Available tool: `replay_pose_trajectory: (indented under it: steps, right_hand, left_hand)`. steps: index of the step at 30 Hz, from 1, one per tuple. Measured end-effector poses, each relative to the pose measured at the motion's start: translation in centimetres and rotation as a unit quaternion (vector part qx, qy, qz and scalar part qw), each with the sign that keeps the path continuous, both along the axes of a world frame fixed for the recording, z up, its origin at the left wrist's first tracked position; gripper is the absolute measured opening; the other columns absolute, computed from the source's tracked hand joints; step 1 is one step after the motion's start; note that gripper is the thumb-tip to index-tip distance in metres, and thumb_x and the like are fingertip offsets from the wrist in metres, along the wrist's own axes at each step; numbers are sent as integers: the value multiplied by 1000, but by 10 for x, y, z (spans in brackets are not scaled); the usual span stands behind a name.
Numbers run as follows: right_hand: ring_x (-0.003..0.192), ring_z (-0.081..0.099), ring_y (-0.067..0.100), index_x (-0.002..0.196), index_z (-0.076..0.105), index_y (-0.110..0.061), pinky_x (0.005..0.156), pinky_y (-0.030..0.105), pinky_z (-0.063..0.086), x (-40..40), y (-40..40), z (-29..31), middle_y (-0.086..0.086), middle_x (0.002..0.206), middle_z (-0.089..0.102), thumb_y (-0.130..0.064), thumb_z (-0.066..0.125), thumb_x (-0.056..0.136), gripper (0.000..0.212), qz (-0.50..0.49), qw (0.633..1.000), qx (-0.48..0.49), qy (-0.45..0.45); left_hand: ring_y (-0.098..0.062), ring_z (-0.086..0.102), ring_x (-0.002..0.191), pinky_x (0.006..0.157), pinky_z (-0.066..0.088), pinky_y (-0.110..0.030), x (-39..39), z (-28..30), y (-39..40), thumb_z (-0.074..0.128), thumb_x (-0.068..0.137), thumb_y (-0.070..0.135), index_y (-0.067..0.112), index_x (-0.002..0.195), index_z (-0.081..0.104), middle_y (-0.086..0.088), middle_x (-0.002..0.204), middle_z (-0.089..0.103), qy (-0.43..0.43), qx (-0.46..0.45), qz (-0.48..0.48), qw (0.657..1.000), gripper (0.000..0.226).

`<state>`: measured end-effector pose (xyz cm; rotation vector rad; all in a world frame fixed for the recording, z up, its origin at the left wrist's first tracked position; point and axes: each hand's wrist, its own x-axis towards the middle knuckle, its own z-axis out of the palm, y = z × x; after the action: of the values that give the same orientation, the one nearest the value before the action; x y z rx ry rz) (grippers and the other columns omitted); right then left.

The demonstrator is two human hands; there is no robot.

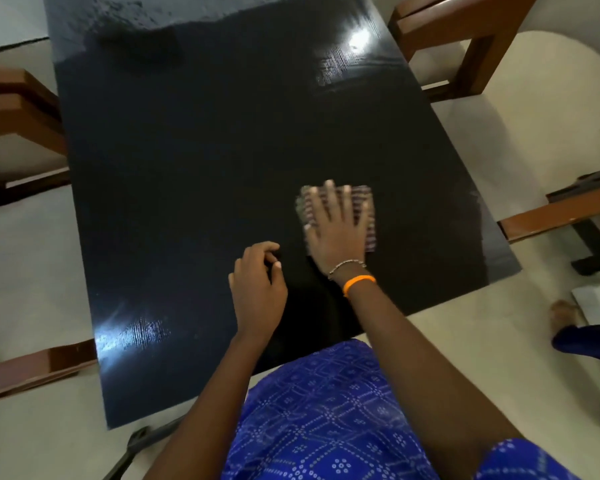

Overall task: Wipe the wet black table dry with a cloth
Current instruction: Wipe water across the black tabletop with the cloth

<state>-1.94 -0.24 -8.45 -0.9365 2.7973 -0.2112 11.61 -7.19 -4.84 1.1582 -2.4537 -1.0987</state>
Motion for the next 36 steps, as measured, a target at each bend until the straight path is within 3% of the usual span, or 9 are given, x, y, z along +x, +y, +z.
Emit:
replay_pose_trajectory:
  steps: [3, 6, 9, 14, 18, 23, 31, 36]
  right_hand:
    - [146, 6, 29, 147, 17, -29, 113, 57, 3, 19, -22, -1, 1, 158, 10, -44, 23, 93, 57, 140, 990, 5, -15]
    - [146, 10, 26, 146, 20, -34, 113, 57, 2, -3, -4, -4, -2, 158, 13, -43, 30, 95, 53, 199, 980, -7, -1]
    - [145, 14, 26, 145, 21, -35, 113, 56, 4, -39, 32, -3, -4, 157, 17, -40, 27, 91, 54, 155, 988, 1, 17]
    - [146, 7, 25, 147, 15, -34, 114, 57, 5, -119, 106, 1, -4, 158, 10, -43, 17, 85, 63, 14, 999, 36, 15]
    - [146, 2, 25, 148, 10, -32, 114, 56, 5, -157, 135, 2, -3, 159, 5, -37, 31, 93, 58, -40, 998, 41, 12]
    - [146, 2, 27, 148, 9, -32, 114, 58, 8, -179, 127, -1, -1, 159, 6, -36, 37, 94, 61, -34, 999, 16, 19]
    - [145, 3, 29, 147, 10, -34, 112, 56, 18, -271, 69, 0, 0, 159, 4, -35, 36, 95, 58, -3, 999, -29, -25]
    - [140, 20, 33, 148, 9, -34, 107, 55, 29, -339, 15, 4, 1, 158, 6, -35, 36, 95, 59, -30, 994, -55, -88]
  left_hand:
    - [-8, 48, 90, 84, 25, -26, -8, 2, -2, 53, 86, 8, 25, 103, 54, 11, 96, 57, 3, -3, 10, 1000, 25]
    - [-8, 48, 89, 79, 22, -24, -21, 5, 5, 54, 85, 10, 25, 102, 55, 10, 99, 58, -7, -11, -15, 1000, 23]
    - [-7, 49, 87, 76, 21, -22, -38, 7, 18, 56, 85, 11, 26, 105, 55, 10, 97, 58, -5, -9, -48, 999, 25]
    - [-5, 49, 85, 82, 26, -24, -81, 13, 47, 57, 86, 13, 25, 108, 57, 11, 91, 57, -4, -11, -66, 998, 25]
    - [-4, 50, 84, 82, 26, -22, -118, 15, 74, 58, 86, 14, 26, 108, 57, 11, 91, 58, -10, -7, -87, 996, 25]
    - [-5, 49, 85, 80, 28, -24, -166, 16, 97, 58, 86, 16, 27, 108, 57, 12, 93, 59, -24, -17, -94, 995, 25]
    - [-5, 50, 86, 81, 28, -24, -209, 8, 109, 59, 86, 16, 27, 107, 57, 12, 94, 60, -47, -11, -24, 999, 24]
    - [-5, 50, 87, 82, 26, -23, -215, 8, 114, 59, 87, 16, 27, 107, 58, 14, 94, 59, -60, -8, -3, 998, 23]
